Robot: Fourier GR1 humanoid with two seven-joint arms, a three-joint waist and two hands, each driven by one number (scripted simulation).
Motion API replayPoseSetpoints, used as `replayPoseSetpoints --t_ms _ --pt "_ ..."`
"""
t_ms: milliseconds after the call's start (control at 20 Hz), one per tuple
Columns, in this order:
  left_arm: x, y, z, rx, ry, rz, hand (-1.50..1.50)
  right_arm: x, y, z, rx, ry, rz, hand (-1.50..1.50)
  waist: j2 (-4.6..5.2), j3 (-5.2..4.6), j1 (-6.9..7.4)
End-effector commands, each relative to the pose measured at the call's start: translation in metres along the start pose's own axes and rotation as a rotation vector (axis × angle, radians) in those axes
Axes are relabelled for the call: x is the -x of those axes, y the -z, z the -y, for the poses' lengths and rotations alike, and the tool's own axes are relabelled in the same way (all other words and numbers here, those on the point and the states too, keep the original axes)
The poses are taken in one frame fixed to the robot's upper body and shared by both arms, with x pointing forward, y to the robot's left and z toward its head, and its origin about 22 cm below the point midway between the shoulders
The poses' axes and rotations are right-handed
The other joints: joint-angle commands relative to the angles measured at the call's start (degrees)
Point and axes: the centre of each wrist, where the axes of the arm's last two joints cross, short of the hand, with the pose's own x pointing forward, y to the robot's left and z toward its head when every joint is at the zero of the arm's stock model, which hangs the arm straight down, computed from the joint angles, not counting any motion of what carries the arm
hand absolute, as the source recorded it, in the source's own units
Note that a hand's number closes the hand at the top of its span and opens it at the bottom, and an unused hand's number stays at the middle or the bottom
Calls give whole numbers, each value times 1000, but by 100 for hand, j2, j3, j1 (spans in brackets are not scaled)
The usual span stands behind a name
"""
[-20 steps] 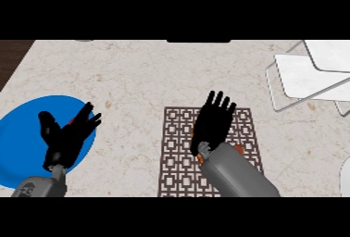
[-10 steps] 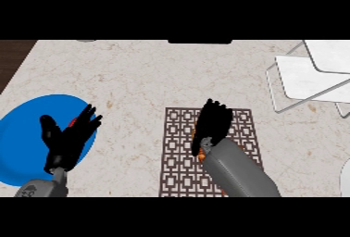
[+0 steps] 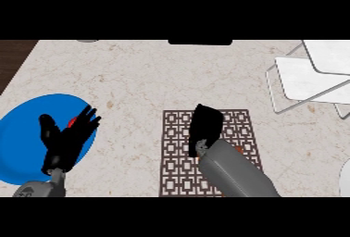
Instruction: Pick the croissant from the placemat and place it in the tiered shelf
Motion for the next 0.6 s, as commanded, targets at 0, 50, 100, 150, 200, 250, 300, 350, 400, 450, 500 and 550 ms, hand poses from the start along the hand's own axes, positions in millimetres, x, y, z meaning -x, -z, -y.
replayPoseSetpoints --t_ms 0,50,100,150,200,250,300,350,400,450,500,550 --pt "24 3 -4 -31 6 -40 0 2 -5 -10 -32 26 21 150 147 8 -111" --pt "16 -10 -17 -55 -16 -62 0 40 -2 -10 -65 68 117 150 122 12 -149" --pt "15 -7 -22 -68 -1 -54 0 69 3 -10 -96 124 180 150 113 16 -250" --pt "23 -7 -23 -84 -33 -65 0 73 2 3 -149 176 275 150 111 16 -302" --pt "18 -4 -15 -87 -23 -67 0 81 0 10 -167 231 347 150 104 25 -378" --pt "24 -10 -26 -95 -34 -57 0 95 3 16 -191 274 404 150 91 29 -388" --pt "23 -11 -24 -96 -27 -60 0 117 12 29 -171 265 437 150 99 26 -373" --pt "31 -15 -32 -88 -14 -58 0 133 10 28 -163 268 469 150 106 17 -345" --pt "27 -8 -17 -91 -27 -69 0 142 3 40 -143 281 519 150 94 16 -422" --pt "32 -14 -28 -98 -22 -59 0 150 4 59 -94 346 538 150 91 12 -383" --pt "15 -11 -38 -119 -30 -47 0 155 -9 67 -73 386 554 150 68 13 -422" --pt "25 -15 -20 -85 -36 -54 0 165 -18 71 -47 366 576 150 79 11 -360"
